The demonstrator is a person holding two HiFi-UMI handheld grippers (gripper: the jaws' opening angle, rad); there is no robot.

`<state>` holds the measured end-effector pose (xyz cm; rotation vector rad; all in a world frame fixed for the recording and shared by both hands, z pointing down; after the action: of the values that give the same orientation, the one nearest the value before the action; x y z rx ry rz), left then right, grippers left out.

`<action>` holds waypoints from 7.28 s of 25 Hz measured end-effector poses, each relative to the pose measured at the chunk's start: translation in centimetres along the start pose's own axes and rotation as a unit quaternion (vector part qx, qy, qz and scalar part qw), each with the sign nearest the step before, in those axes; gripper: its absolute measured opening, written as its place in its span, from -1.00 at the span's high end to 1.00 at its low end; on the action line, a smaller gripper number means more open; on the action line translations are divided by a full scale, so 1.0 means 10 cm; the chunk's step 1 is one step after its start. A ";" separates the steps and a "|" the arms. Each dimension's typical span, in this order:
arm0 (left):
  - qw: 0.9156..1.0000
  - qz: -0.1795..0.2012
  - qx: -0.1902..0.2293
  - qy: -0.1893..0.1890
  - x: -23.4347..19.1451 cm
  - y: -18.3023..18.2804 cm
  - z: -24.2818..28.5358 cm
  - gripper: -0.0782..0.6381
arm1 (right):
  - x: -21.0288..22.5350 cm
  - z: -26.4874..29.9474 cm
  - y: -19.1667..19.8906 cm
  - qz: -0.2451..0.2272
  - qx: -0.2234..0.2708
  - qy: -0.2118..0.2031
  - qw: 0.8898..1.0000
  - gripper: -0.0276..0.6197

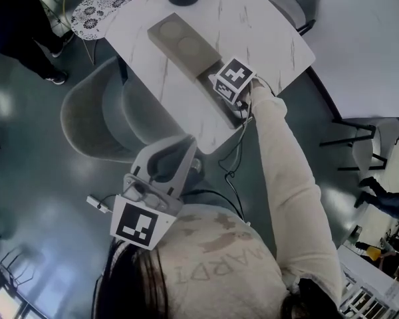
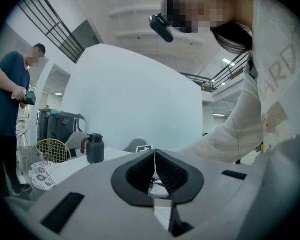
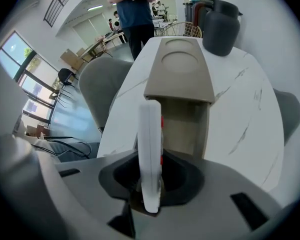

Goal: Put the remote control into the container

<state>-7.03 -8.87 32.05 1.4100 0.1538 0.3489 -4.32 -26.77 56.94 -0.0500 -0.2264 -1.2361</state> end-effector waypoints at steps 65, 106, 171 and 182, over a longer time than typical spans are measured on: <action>1.000 0.007 -0.016 -0.003 0.06 0.04 0.04 0.74 | 0.16 0.18 0.04 0.027 0.097 -0.036 0.994 0.58; 1.000 0.011 -0.018 0.000 0.10 0.00 0.07 0.74 | 0.28 0.06 0.01 0.093 0.185 -0.041 0.977 0.54; 0.981 0.084 0.082 0.157 1.38 -0.46 -1.65 0.74 | -3.67 -2.64 1.89 0.050 0.706 0.150 0.691 0.84; 0.979 0.086 0.089 0.163 1.63 -0.56 -1.61 0.74 | -3.66 -2.75 2.12 0.060 0.717 0.157 0.677 0.84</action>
<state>4.07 10.88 25.55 1.5388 0.3384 0.7241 8.30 9.85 24.62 1.4938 -0.8230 -0.6235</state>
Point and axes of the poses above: the fingertips, and each gripper's own axes: z forward along the fingers, x to its right, y out of its underside, the point moved 1 cm from there along -z, backward along the fingers, and after that the axes turned 10 degrees about z, right-handed, at the moved point
